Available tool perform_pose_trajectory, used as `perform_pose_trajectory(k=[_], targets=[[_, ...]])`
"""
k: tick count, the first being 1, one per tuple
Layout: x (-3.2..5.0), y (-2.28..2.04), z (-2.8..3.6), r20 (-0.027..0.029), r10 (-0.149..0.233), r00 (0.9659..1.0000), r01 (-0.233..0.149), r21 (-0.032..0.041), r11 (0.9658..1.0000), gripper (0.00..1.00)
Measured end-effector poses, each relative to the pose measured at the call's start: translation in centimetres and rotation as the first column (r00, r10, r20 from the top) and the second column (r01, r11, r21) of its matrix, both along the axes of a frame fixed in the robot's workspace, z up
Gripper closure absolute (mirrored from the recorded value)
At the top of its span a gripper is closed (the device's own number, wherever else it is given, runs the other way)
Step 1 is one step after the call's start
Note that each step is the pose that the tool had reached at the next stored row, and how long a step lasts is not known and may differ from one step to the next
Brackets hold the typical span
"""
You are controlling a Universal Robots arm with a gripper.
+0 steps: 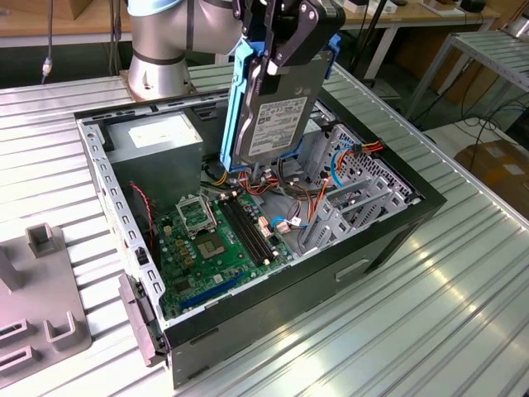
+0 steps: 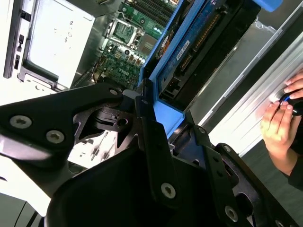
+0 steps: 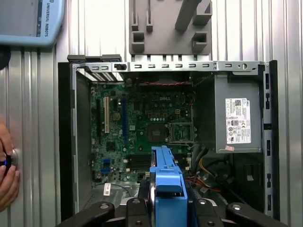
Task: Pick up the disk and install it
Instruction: 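Insert the disk into the insertion slot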
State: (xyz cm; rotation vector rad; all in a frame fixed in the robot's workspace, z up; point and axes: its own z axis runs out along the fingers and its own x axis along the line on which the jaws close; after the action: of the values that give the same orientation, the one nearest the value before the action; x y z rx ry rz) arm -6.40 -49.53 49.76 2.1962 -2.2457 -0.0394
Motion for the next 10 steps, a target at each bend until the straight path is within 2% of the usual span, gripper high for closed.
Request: perform_pose_trajectory(k=[4, 10], targets=[[0.96, -0.34, -0.1, 0.0001, 0.0, 1.0, 0.0, 0.0002, 1.0, 0.63], [2.08, -0.54, -0.18, 0.0001, 0.0, 1.0, 0.0, -0.0002, 1.0, 0.63]])
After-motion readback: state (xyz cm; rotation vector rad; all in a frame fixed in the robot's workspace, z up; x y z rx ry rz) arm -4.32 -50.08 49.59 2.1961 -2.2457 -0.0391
